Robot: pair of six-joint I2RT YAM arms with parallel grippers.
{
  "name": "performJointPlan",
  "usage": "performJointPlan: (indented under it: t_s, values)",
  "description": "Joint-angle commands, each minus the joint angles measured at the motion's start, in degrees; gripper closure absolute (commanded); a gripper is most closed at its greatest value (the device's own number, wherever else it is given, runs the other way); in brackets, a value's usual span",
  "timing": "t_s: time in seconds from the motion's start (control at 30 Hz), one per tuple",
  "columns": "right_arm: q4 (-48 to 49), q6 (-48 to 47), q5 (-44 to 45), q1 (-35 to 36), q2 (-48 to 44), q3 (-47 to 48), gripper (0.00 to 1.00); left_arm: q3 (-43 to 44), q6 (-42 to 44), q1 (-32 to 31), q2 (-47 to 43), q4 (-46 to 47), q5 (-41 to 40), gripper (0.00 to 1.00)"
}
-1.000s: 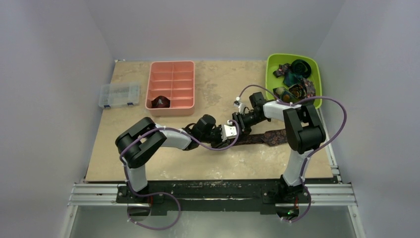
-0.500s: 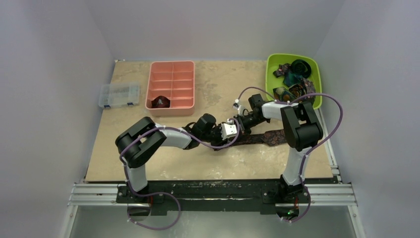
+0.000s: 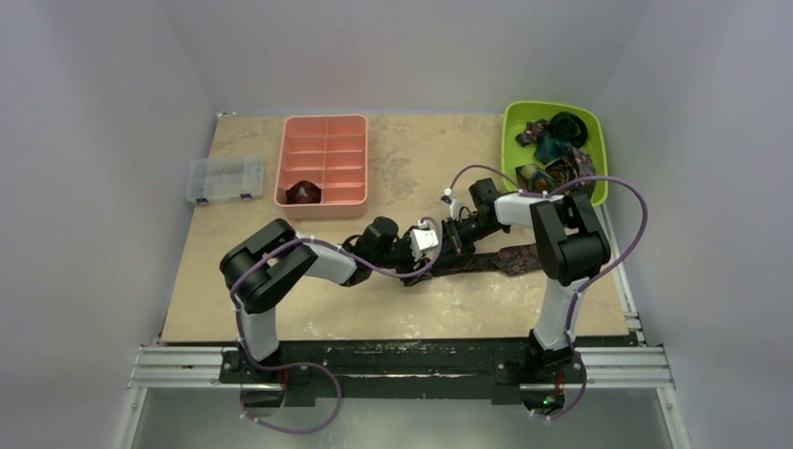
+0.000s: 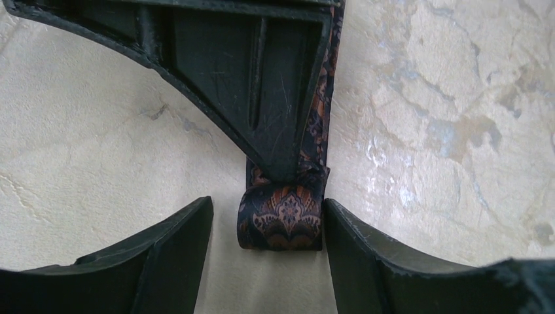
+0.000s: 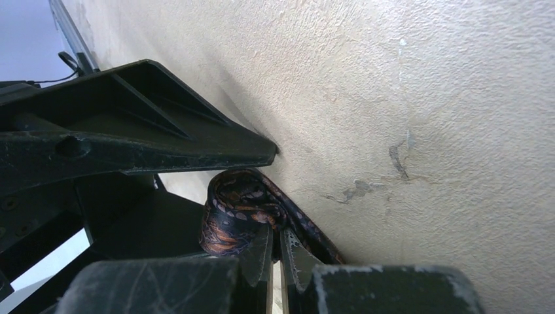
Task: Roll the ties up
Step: Roll the tie at the center of the board.
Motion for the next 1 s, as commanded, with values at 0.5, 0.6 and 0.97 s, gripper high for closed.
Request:
performJointPlan:
  t_s: [0.5,0.6,0.97]
  values:
    - [-6.2,-2.7,1.3,-1.3,-5.3,3.9,0.69,0.2,4.9,-3.0,-0.5,-10.1,-7.1,0.68]
    - [-10.0,-3.6,-0.6,-1.3,-5.7,5.2,0.59,0.9,6.5,-2.9,-0.6,-12.8,-8.3,0.66]
    - [-7.2,3.1,-6.3,1.6,-2.4,4.7,0.53,5.6,6.2,-3.1,1.1,-17.3,-9.6,0.62]
